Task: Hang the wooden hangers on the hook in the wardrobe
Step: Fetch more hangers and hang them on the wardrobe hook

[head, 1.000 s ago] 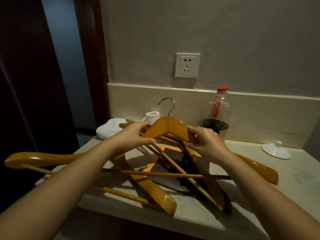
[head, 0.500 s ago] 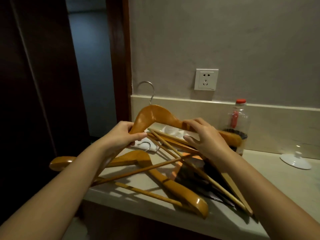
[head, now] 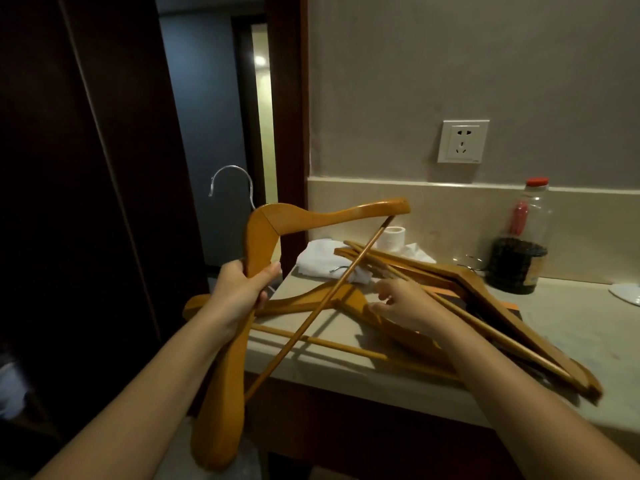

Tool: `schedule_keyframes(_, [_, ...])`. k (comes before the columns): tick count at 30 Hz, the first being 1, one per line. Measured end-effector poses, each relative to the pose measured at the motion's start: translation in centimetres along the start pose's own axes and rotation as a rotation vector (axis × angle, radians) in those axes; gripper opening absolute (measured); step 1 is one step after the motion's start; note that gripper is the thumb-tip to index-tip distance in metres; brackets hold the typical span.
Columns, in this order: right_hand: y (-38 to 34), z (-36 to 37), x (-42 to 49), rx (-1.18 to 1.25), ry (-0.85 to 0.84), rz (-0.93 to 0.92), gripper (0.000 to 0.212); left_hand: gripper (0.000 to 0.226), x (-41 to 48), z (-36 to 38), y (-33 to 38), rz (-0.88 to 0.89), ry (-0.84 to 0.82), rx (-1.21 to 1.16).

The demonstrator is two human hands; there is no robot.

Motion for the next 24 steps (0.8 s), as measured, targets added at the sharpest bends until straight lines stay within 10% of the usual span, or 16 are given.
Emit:
schedule_keyframes(9, [0.4,3.6,1.4,0.103,0.076,0.172,0.058,0.018,-1.1,-1.8,-3.6,-0.031,0.006,-0.142])
schedule_keyframes(24, [0.0,3.6,1.3,0.012,0.129,0.268,0.015,0.022,-2.1,-3.2,-5.5,-0.014,0.048,-0.288])
Point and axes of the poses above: each hand's wrist, its own x-axis towards the middle knuckle, its own z-axis out of the palm, y = z × x, the point moved 7 cm from there along x, towards the middle knuckle, and after that the axes turned 12 degrees about -y, right-handed, at the moved point
